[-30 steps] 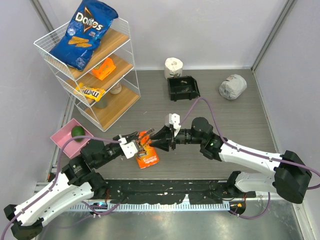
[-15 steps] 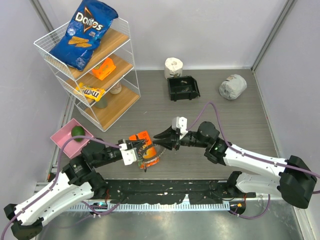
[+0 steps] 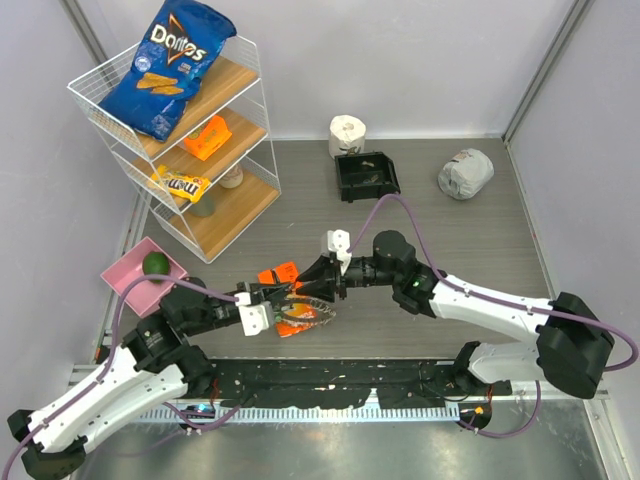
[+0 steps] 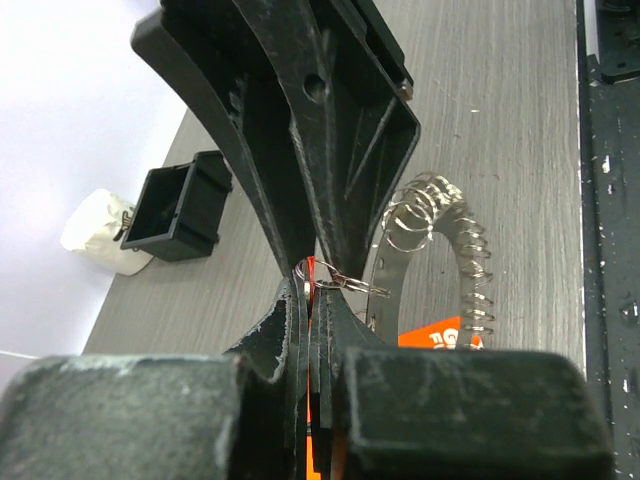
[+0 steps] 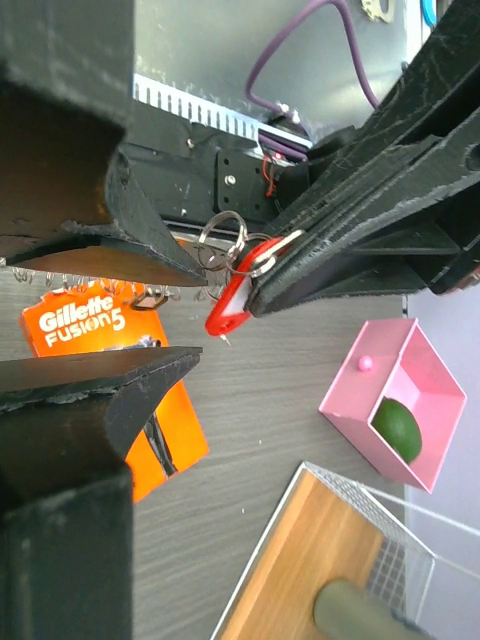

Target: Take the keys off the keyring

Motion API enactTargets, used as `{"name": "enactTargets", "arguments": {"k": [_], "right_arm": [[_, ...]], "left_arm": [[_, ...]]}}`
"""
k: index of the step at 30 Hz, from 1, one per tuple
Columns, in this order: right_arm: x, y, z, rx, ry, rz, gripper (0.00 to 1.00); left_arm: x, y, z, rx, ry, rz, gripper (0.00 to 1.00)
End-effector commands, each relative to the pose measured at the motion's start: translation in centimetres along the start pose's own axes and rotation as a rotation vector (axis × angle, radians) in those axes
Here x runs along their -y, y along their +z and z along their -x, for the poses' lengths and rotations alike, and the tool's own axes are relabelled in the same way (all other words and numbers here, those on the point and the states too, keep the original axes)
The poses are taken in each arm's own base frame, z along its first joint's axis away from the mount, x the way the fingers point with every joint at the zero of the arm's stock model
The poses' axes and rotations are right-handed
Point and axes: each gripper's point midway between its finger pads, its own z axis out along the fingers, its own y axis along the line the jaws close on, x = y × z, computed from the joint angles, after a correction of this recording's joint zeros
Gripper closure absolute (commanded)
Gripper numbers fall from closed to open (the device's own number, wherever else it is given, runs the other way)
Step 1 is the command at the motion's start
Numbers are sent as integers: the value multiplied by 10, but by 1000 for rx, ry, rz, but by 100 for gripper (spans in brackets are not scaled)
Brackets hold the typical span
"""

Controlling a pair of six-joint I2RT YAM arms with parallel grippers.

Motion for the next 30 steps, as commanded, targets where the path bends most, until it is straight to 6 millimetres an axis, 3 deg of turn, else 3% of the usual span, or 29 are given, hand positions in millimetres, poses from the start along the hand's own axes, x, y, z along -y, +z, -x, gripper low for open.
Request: {"name": "enactTargets", "arguments": {"k": [1,6,17,30], "right_arm": [[-12,6,16,15,-21,101,64],[-17,6,17,19,-11,133,65],[-21,10,27,48,55,160,68],[-14,15,29,43,117,137,70]], "left_arm": [[-31,-10,34,88,70,123,100],[-37,-12,31,73,72,156,100],[-28,-7,32,86,74,105,100],[-19,-4,35,114,82,56,100]]}}
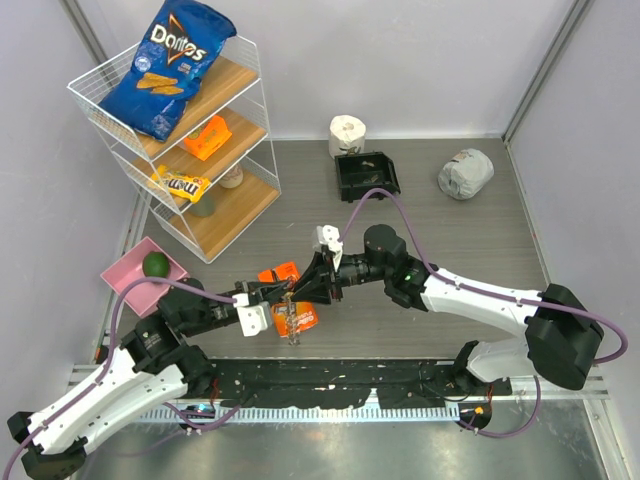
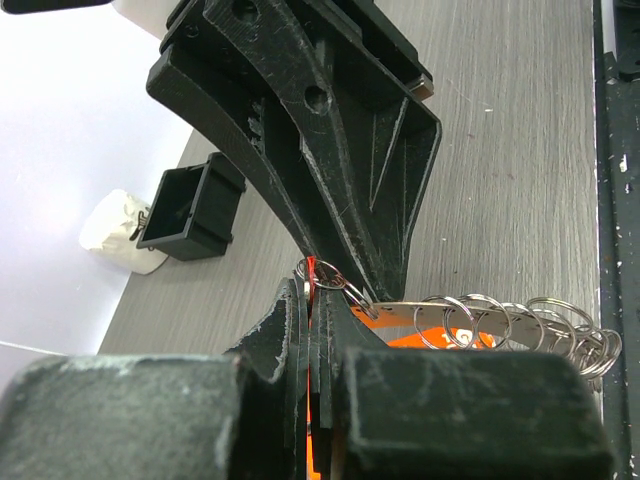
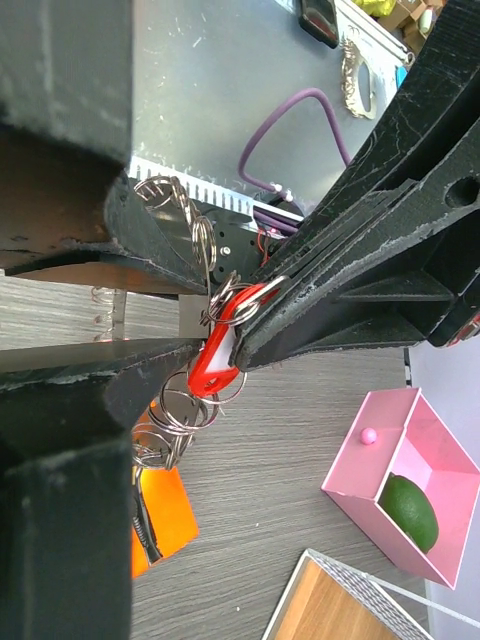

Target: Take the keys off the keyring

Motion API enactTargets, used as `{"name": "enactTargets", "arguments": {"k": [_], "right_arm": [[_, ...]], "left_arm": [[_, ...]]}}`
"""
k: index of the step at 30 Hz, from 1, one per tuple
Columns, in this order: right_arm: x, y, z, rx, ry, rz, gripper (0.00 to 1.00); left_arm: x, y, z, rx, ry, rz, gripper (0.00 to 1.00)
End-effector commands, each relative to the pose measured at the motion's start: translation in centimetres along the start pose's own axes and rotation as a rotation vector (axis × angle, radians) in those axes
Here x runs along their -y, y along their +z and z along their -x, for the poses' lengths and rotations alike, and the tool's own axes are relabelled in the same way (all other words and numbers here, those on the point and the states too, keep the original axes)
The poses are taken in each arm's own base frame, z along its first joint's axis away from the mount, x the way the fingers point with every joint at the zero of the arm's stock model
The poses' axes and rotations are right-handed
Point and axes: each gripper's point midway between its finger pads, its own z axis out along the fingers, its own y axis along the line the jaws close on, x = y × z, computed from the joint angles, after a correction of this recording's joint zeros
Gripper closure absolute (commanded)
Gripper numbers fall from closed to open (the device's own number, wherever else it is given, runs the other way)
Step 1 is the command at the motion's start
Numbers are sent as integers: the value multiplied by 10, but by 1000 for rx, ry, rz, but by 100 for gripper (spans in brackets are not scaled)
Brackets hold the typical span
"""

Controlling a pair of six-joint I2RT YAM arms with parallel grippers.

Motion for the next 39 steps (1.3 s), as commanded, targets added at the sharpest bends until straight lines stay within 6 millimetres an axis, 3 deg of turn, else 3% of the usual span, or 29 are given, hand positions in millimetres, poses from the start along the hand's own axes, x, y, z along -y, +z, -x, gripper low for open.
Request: {"name": "enactTargets", "arguments": {"k": [1,22,29,31,39], "right_arm": [[1,0,30,75,-49,-5,70],[-9,-3,36,103,-43,68,75],[-10,-3,38,108,-52,69,86],[-10,-3,37,106,-51,72,95],[3,1,34,90,1,21,95]], "left_arm": [[-15,0,33,111,56,29,100],[-25,-2,24,63,54,90,100],[-27,-3,24,61,54,98,100],[-27,-3,24,59,53,101,100],[-34,-8,25,55,60,144,100]]}}
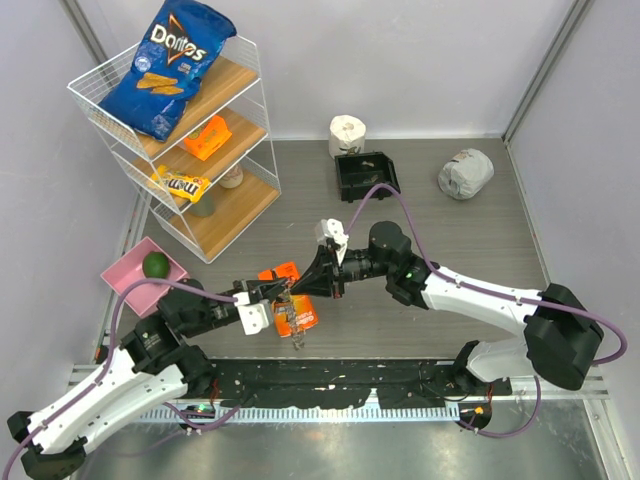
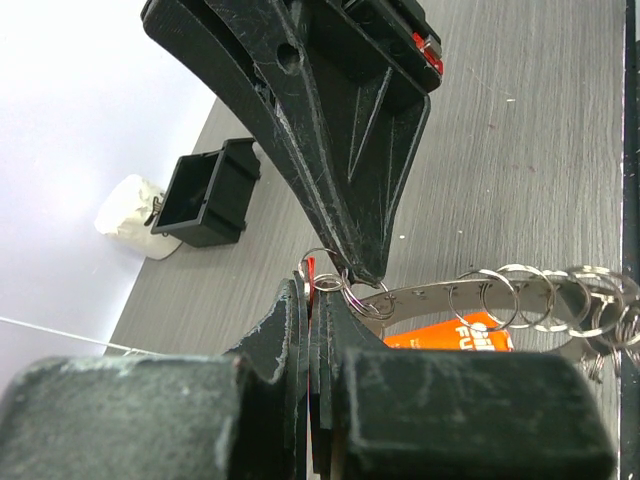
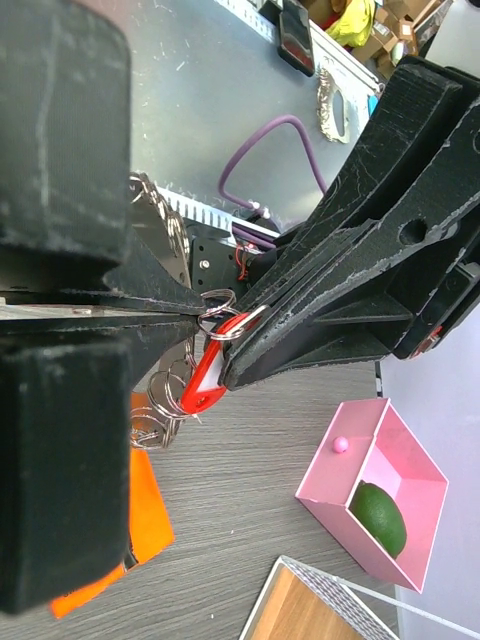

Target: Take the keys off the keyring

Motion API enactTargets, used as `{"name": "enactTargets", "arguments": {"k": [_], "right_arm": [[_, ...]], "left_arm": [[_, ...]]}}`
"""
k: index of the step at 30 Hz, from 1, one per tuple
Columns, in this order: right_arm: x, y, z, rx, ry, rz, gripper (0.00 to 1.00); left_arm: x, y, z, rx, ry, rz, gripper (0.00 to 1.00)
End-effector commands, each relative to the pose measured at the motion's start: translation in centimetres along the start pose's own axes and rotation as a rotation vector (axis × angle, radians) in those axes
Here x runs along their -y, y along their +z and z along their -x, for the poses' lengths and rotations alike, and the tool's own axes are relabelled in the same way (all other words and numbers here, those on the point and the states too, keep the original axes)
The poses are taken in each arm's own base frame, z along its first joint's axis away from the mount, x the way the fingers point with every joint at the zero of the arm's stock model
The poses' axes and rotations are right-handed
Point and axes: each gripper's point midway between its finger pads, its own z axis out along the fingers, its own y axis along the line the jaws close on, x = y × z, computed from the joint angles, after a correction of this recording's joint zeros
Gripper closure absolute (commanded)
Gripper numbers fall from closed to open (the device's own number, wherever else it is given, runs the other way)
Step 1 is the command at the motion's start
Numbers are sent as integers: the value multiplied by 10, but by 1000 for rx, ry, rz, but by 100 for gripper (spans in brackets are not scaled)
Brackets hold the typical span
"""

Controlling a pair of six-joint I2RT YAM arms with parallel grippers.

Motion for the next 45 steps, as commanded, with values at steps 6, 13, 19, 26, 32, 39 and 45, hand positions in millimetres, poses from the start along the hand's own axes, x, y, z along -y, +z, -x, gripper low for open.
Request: {"name": "enactTargets", "arguments": {"k": [6,13,19,26,32,39,45], "right_arm": [[21,4,21,45,59,-51,95],[33,-3,25,79,115,-81,95],[49,-27,39,189,155,-153,95],[45,-38,45,228,129,-130,70],[37,-46,43,231,33,-142,55],[15,-41,40,215,-44,-44,55],[4,-22,27,125,-71,12,60]], "left_arm": [[-35,-13,32,100,68,161,100],[-40,-16,30,96,79,194,100],[-29,-8,24,71,73,127,100],[-24,-2,17,36,60,88,100],[-21,-3,24,68,63,68,100],[-10,-4,36,134,76,9,100],[-7,-5,41,162,84,0,100]]}}
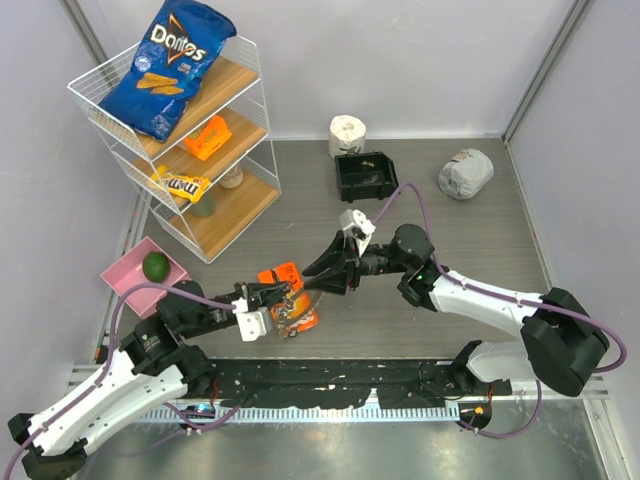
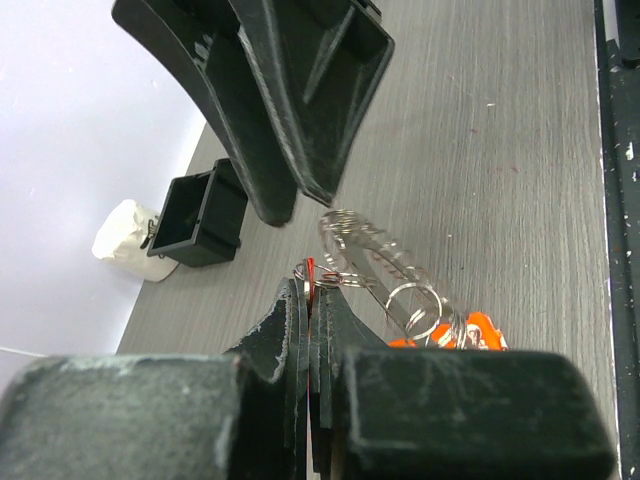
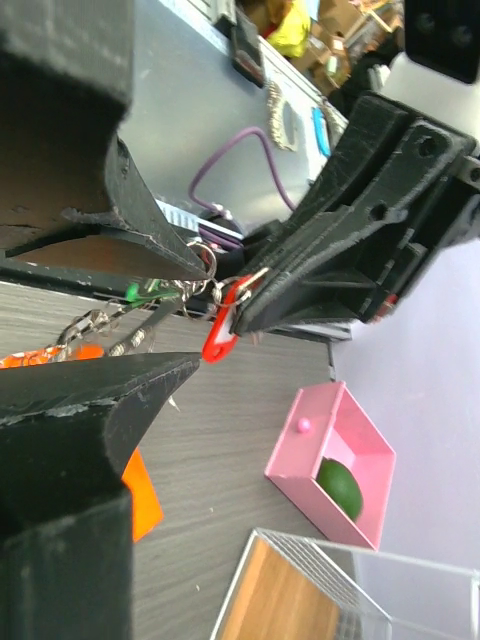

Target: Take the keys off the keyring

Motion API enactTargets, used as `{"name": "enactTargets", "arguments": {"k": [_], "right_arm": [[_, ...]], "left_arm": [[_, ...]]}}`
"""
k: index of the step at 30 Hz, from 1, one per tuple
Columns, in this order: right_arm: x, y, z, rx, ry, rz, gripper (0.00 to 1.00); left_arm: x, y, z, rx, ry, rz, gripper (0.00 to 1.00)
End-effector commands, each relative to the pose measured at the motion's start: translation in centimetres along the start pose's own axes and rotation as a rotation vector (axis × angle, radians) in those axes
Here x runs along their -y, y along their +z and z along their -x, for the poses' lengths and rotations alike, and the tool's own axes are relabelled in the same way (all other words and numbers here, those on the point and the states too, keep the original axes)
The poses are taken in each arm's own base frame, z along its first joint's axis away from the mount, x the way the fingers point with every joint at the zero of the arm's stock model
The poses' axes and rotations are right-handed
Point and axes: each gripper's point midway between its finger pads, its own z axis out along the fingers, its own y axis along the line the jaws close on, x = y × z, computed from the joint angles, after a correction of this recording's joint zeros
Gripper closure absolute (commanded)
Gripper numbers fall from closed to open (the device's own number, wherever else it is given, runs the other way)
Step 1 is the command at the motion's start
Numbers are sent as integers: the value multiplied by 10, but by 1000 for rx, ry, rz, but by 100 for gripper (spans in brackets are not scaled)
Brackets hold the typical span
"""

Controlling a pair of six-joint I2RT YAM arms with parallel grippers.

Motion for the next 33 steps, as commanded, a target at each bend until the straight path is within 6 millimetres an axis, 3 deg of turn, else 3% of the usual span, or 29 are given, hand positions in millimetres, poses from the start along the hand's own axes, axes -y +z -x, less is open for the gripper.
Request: {"name": "enactTargets", "arguments": {"k": [1,10,18,25,33], "right_arm": [[-13,15,2,-52,-106,65,60],[-19,29,-18,-148,-114,97,60],[-21,30,-19,-155,-122,106,58],[-25,32,-20,-165,-100,141,68],[-32,32,-17,-152,-94,174,69]], "left_arm": [[-17,-4,38,131,54,43,100],[-16,-5,42,147,56,36,100],[-13,-6,45,165,60,22,100],[-13,-6,45,166,58,23,100],[-18,-5,40,139,49,47,100]]}}
